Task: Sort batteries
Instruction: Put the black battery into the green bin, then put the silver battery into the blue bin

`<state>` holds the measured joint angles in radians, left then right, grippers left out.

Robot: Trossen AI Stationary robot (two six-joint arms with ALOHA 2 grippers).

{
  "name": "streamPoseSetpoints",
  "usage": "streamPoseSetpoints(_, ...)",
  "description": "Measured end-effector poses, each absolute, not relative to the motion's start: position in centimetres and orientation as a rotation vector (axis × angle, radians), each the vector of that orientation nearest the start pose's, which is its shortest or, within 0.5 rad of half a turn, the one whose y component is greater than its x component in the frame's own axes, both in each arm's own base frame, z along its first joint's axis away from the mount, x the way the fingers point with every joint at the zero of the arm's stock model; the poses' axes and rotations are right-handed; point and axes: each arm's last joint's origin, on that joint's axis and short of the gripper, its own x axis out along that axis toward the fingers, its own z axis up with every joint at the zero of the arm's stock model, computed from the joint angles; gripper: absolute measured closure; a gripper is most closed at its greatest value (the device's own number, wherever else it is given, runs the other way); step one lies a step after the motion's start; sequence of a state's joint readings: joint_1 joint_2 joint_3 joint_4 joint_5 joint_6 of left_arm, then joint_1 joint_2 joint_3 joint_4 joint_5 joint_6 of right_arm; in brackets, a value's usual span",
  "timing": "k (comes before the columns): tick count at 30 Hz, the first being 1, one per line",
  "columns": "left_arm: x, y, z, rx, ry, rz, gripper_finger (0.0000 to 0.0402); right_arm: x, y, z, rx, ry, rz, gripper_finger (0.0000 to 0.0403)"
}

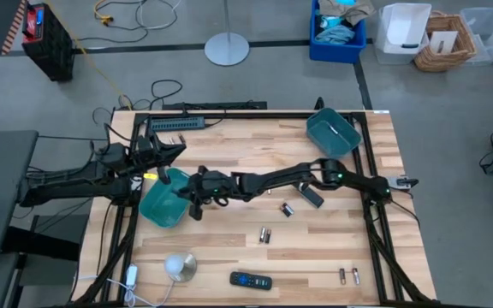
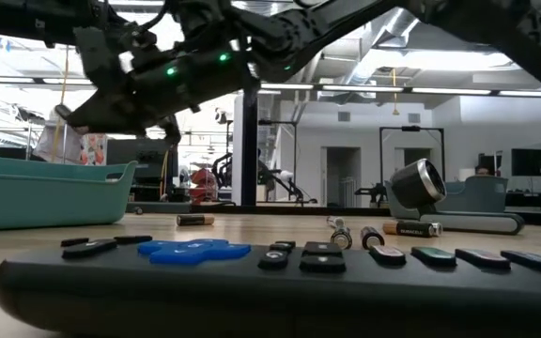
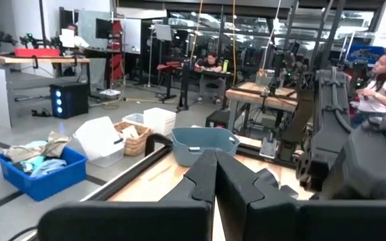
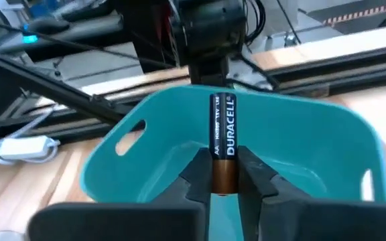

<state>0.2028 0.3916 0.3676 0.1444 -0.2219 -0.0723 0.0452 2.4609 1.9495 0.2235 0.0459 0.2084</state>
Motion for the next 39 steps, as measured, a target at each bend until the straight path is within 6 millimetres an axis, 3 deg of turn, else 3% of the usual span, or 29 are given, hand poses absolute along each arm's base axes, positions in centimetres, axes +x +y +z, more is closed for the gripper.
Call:
streamPoseSetpoints(9,11.4,3.0,27.0,-0.072,-0.134,0.419,0.0401,56.3,2.1,18.0,0.168,0.313,-0.032,0.0215)
streamPoseSetpoints(12,11.4,3.0,26.9,-0.072,-0.126,0.420,0.0401,56.3,2.1,18.0,0.139,0.311,-0.029,0.0189)
streamPoseSetpoints(19,11.4,3.0,26.7,-0.076,-0.109,0.417,0.0401,56.2,3.0,18.1,0.081,0.316,-0.007,0.0191)
streamPoseSetpoints(26,11.5,2.9,26.6,-0.090,-0.103,0.396,0.0401,55.2,3.1,20.2,0.031,0.287,0.001,0.0203)
streamPoseSetpoints(30,11.5,2.9,26.5,-0.094,-0.094,0.385,0.0401,52.7,2.9,21.3,0.039,0.187,-0.020,0.0206)
streamPoseSetpoints(33,11.5,2.9,26.5,-0.102,-0.089,0.384,0.0401,49.5,2.1,21.7,0.046,0.143,-0.083,0.0209)
streamPoseSetpoints(39,11.8,3.0,26.1,-0.133,-0.061,0.385,0.0401,42.5,1.0,20.8,0.059,0.121,-0.235,0.0211)
